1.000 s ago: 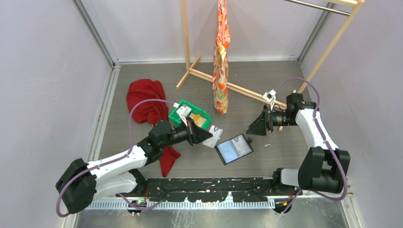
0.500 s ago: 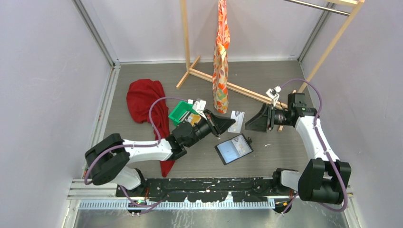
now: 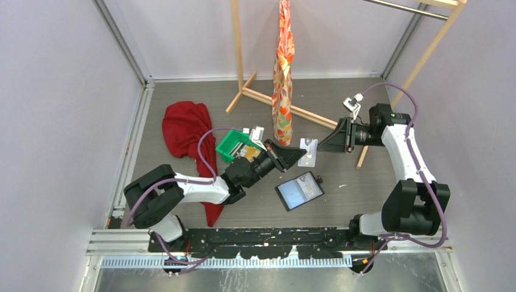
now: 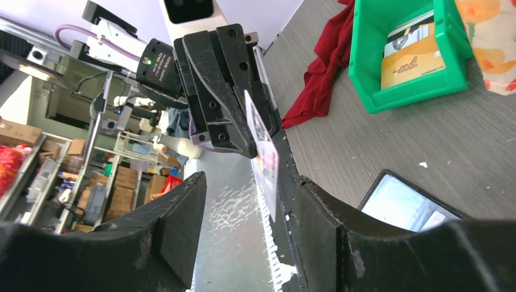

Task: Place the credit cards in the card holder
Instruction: Insert the credit card into the card holder.

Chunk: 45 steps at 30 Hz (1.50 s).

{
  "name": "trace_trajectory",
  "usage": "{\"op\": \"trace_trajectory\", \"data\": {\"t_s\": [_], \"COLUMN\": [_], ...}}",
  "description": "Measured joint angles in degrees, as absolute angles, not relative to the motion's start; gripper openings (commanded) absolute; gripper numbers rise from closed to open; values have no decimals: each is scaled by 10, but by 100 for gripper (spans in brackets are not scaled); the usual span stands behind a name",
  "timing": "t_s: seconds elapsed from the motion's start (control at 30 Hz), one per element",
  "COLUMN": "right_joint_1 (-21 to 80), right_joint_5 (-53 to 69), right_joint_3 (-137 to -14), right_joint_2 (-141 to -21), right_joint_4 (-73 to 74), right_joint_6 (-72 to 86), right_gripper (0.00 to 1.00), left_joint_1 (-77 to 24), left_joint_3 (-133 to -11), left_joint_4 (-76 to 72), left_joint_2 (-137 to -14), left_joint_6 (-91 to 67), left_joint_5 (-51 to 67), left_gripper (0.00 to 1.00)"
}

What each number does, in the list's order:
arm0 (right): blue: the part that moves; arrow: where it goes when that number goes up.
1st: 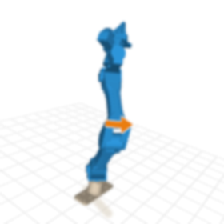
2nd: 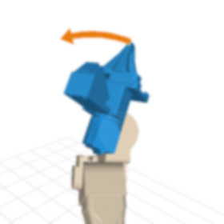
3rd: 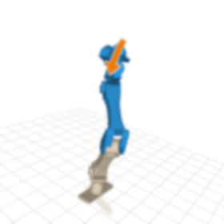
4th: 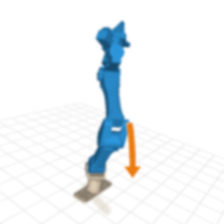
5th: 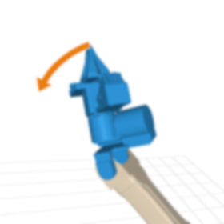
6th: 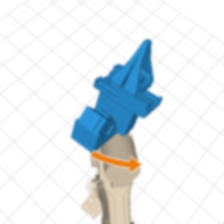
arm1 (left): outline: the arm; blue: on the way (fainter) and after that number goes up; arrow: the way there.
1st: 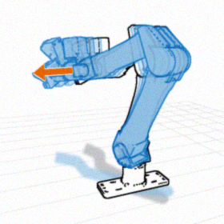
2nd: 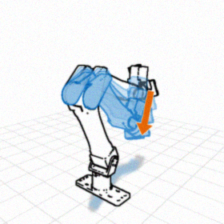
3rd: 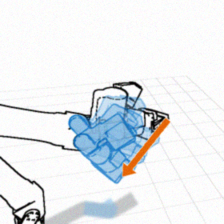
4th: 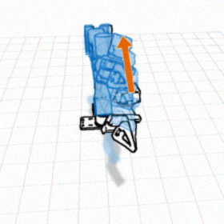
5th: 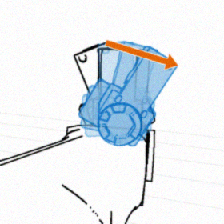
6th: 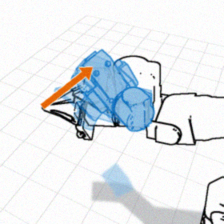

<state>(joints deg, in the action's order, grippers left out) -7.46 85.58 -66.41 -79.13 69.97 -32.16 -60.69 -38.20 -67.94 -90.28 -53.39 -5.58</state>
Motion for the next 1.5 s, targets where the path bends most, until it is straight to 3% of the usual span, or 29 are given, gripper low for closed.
{"op": "trace_trajectory", "data": {"t_s": [0.23, 0.57, 0.7, 0.83, 0.93, 1.03, 1.13, 1.2, 1.33, 1.37, 1.5], "right_joint_1": [-63, -57, -56, -53, -53, -53, -53, -52, -50, -50, -48], "right_joint_5": [856, 856, 856, 856, 856, 856, 856, 856, 851, 844, 795], "right_joint_3": [-675, -713, -714, -719, -734, -754, -765, -765, -765, -765, -762], "right_joint_2": [-818, -828, -834, -844, -857, -870, -877, -877, -877, -877, -877], "right_joint_4": [738, 765, 766, 768, 780, 803, 817, 821, 823, 823, 841], "right_joint_6": [-339, -352, -355, -356, -367, -387, -402, -409, -420, -426, -484], "right_gripper": [49, 17, 15, 24, 24, 21, 5, 1, 1, 1, 1], "left_joint_1": [-607, -607, -607, -607, -607, -607, -607, -607, -607, -607, -607], "left_joint_3": [-385, -396, -396, -396, -396, -396, -396, -396, -396, -394, -359], "left_joint_4": [-718, -744, -750, -752, -752, -752, -753, -755, -756, -756, -712], "left_joint_2": [-925, -936, -939, -943, -944, -945, -947, -948, -949, -949, -924], "left_joint_6": [-553, -569, -573, -581, -582, -583, -584, -585, -589, -589, -581], "left_joint_5": [-54, -50, -49, -47, -44, -44, -44, -44, -44, -45, -47], "left_gripper": [0, 1, 0, 1, 1, 0, 1, 5, 42, 46, 53]}}
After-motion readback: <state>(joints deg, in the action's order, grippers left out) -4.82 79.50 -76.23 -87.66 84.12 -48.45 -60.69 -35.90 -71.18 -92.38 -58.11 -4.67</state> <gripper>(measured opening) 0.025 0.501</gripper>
